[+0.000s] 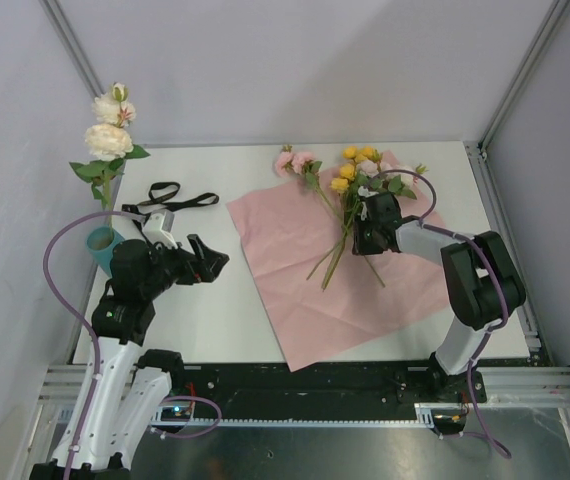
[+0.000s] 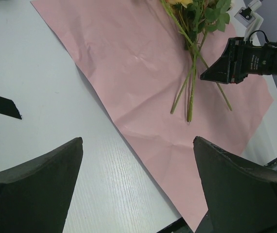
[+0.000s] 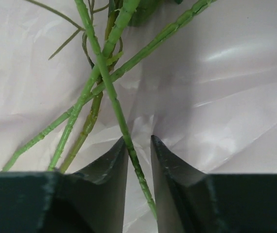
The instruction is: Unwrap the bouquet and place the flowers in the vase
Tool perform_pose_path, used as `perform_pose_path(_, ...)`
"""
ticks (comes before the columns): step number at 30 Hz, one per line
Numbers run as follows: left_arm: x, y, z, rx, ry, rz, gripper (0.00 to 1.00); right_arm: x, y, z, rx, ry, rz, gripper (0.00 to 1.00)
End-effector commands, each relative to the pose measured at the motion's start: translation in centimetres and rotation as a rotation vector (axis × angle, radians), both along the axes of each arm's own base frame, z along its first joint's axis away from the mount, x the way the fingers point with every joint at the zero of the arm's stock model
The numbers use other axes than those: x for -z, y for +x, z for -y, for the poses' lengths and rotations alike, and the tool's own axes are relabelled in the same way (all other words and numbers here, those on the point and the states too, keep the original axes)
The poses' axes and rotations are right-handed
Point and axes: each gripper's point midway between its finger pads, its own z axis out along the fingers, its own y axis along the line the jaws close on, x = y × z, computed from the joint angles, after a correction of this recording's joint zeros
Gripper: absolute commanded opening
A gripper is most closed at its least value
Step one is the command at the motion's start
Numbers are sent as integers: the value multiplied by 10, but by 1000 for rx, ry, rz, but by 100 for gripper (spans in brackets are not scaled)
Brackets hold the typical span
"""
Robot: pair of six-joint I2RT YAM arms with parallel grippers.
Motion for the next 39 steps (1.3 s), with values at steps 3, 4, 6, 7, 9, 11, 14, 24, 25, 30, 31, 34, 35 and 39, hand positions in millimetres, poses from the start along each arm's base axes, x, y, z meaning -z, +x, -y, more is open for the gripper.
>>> perform_pose_path(3,-9,0,6,21,-28,35,100,-19,12,-8,-21,39,47,25)
perform_pose_path(4,-9,0,6,21,-27,36,100,-21,12,-9,-23,42,50,24)
perform_pose_path(6,-8,0,6,20,-27,34,100,-24,12,-10,-26,49,55,22)
perform_pose_path(7,-8,0,5,20,-27,33,100,-26,12,-10,-26,51,59,21)
perform_pose_path(9,-8,0,5,19,-27,32,100,-29,12,-10,-25,56,66,18)
perform_pose_path(11,-8,0,5,19,-27,31,100,-34,12,-11,-25,61,77,14)
perform_pose_path(14,-7,0,5,18,-27,31,99,-46,12,-12,-24,73,101,4)
perform_pose_path(24,-5,2,4,13,-24,20,96,-95,7,-22,-53,174,191,0)
perform_pose_path(25,-5,2,5,14,-26,20,95,-101,6,-24,-57,188,201,0)
perform_pose_path(30,-13,-3,10,52,-39,40,95,-128,-4,-39,-93,275,238,0)
perform_pose_path(31,-16,-3,11,59,-38,50,95,-133,-9,-43,-108,297,248,0)
perform_pose_path(34,-21,-4,11,65,-35,69,95,-146,-23,-57,-152,397,293,0)
perform_pose_path(35,-24,-4,12,67,-39,71,95,-150,-28,-62,-172,438,301,0)
perform_pose_path(39,-33,-3,24,121,-96,54,95,-164,-50,-80,-229,578,351,0)
